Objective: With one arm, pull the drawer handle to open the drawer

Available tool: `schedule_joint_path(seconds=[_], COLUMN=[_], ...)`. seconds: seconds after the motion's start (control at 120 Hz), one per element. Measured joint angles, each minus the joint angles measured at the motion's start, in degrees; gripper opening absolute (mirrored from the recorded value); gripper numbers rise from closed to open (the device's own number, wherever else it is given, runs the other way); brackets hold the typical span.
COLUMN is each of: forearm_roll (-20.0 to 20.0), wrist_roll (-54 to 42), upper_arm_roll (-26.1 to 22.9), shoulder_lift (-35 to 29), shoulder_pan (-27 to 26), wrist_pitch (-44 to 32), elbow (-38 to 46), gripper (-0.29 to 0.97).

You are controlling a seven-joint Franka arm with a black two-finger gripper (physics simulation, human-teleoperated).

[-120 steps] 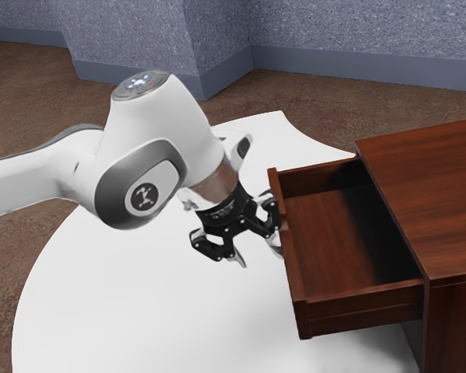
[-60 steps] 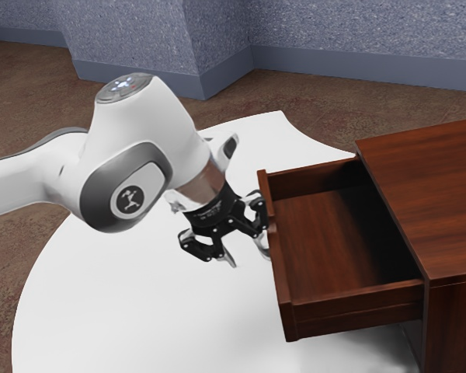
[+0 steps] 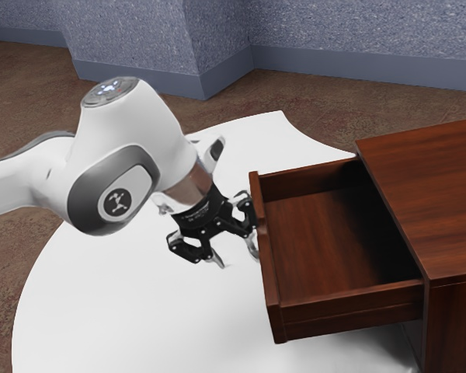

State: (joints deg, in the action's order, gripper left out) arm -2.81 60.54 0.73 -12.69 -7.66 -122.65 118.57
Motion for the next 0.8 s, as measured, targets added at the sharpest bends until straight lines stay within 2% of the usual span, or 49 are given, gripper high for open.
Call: schedule_joint_path(seconds=[0.8], forearm_roll=[-0.1], wrist_roll=[0.0], upper_arm_roll=[0.0], shoulder_lift=[-0.9], shoulder_pan=[-0.6], wrist_pitch=[-2.7], elbow=[1.4], gripper=[0.28])
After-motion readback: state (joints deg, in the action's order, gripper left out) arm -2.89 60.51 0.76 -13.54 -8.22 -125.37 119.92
